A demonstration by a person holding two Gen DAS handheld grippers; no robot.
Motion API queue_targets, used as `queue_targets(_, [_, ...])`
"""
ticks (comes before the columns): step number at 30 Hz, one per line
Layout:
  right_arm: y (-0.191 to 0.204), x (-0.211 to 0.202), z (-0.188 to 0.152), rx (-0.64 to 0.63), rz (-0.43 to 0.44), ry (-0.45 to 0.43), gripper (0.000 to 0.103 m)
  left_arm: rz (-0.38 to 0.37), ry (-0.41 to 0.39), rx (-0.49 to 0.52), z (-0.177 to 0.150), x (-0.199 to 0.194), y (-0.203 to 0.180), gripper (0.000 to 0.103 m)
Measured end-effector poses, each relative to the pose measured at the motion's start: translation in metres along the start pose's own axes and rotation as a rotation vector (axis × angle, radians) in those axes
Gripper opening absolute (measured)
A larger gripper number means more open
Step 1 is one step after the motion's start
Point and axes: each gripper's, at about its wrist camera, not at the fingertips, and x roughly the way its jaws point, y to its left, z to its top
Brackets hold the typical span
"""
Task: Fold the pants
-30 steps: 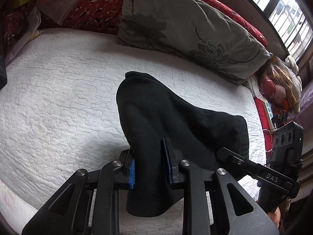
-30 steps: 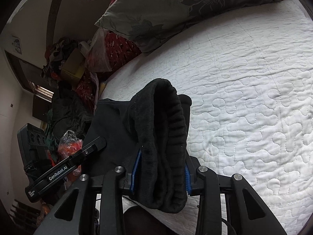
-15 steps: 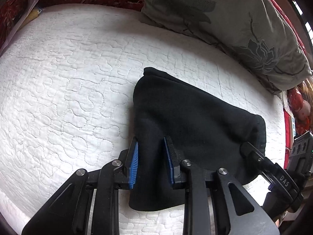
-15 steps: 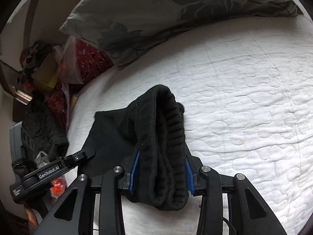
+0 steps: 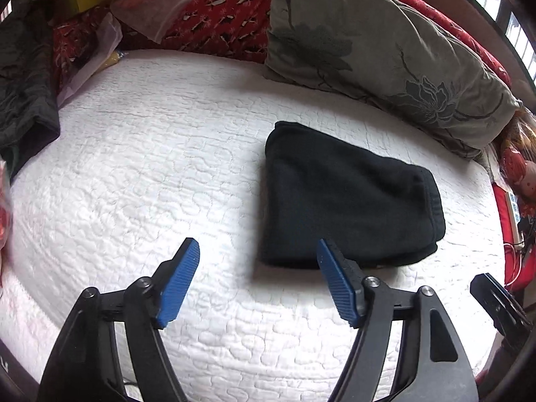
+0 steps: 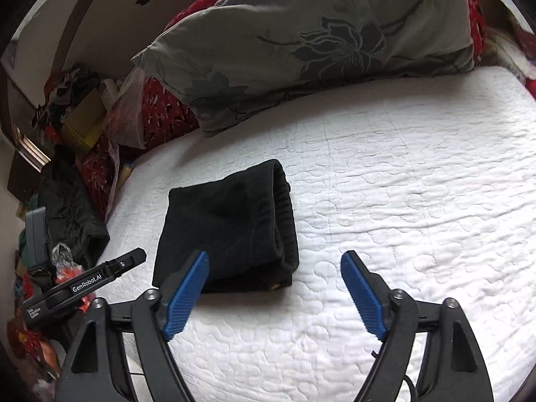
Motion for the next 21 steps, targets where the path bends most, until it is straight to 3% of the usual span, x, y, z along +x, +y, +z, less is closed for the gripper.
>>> queue_targets(2, [0.009, -0.019, -0.020, -0.042, -0.067, -0.011, 0.102, 0.024, 0.005, -0.013, -0.016, -0.004, 0.005, 0.074])
queue_targets(7, [0.023, -0.043, -0.066, -0.087, -0.234, -0.001, 0.103, 0.024, 0.002, -0.100, -0.056, -0.017, 0.017, 0.074])
queue_targets(10, [0.029, -0.053, -0.086, -0.122, -0.263, 0.008, 0.103, 0.007, -0.017, -0.141, -0.072, -0.025, 0.020, 0.074])
queue_targets(15, [0.043, -0.079, -0.108, -0.156, -0.268, -0.092, 0.103, -0.024, -0.026, -0.204, -0.086, -0.034, 0.028, 0.074])
queue_targets(17, [0.048, -0.084, -0.111, -0.171, -0.273, -0.116, 0.103, -0.010, -0.029, -0.181, -0.086, -0.036, 0.026, 0.074])
queue_targets(21, [0.053, -0.090, -0.112, -0.200, -0.297, -0.140, 0.103, 0.129, -0.097, -0.049, -0.088, -0.048, 0.010, 0.074])
